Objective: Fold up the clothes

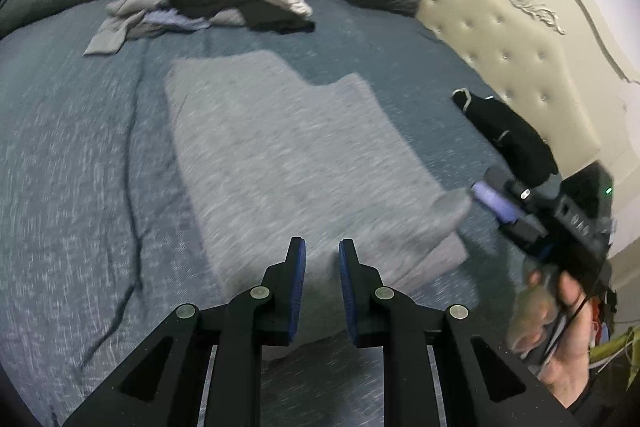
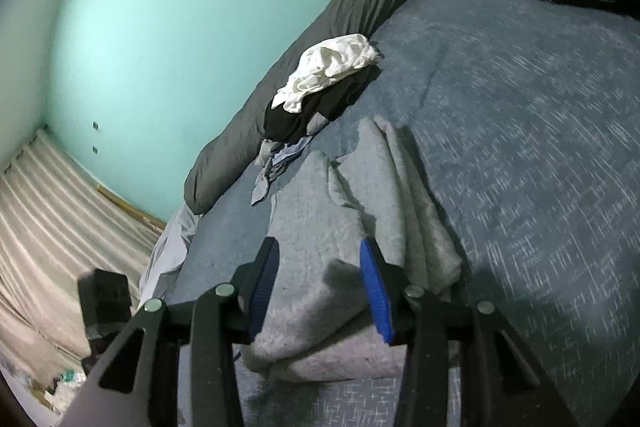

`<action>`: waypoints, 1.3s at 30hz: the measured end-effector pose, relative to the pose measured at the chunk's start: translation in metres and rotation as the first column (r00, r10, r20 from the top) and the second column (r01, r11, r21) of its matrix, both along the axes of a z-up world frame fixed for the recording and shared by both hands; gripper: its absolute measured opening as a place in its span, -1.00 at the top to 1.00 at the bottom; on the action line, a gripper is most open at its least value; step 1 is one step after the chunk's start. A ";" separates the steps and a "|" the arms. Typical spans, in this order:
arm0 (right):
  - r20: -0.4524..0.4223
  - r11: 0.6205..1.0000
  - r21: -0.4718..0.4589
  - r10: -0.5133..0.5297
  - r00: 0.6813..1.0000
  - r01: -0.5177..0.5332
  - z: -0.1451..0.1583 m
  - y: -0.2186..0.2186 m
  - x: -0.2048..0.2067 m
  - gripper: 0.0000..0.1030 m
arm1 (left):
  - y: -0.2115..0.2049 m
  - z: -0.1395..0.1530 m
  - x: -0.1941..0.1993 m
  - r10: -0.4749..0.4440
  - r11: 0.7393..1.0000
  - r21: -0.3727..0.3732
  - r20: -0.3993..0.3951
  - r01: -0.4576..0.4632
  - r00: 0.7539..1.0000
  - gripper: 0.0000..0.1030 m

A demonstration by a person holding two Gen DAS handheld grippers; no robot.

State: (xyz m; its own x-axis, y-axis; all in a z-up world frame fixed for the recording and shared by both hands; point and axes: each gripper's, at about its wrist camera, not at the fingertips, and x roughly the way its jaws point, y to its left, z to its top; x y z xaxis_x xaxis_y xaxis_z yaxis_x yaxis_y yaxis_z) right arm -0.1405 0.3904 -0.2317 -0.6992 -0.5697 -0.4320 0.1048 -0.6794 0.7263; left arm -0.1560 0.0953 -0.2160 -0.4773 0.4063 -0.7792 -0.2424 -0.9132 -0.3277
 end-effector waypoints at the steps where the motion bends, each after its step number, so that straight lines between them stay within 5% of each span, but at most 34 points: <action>1: -0.003 1.000 0.008 0.005 1.000 -0.005 0.001 -0.002 -0.001 0.18 | -0.003 -0.004 0.001 0.006 1.000 -0.002 0.006 -0.006 1.000 0.64; 8: 0.086 0.989 0.138 0.041 0.995 -0.052 -0.012 -0.017 -0.010 0.21 | -0.011 -0.021 0.004 0.023 1.000 0.005 0.035 -0.024 0.999 0.64; 12: 0.173 0.986 0.156 0.040 0.984 -0.067 -0.029 -0.012 -0.007 0.59 | -0.011 -0.023 0.006 0.019 1.000 0.016 0.038 -0.019 0.999 0.64; 17: 0.162 0.992 0.121 0.024 0.986 -0.044 -0.026 -0.002 -0.002 0.64 | -0.010 -0.025 0.009 0.011 0.999 0.032 0.039 -0.012 0.999 0.51; 22: 0.052 0.992 0.119 0.027 0.998 -0.033 0.005 -0.002 -0.001 0.61 | -0.017 -0.024 0.014 0.000 0.999 0.046 0.034 -0.002 0.999 0.49; 25: 0.091 0.988 0.142 0.055 0.994 -0.067 0.005 -0.011 -0.016 0.36 | -0.023 -0.025 0.017 0.003 0.998 0.064 0.034 -0.005 0.999 0.49; 39: 0.286 0.889 0.319 0.242 0.927 -0.330 -0.013 -0.047 -0.105 0.10 | -0.056 -0.023 0.016 0.032 0.989 0.141 0.024 -0.035 0.999 0.49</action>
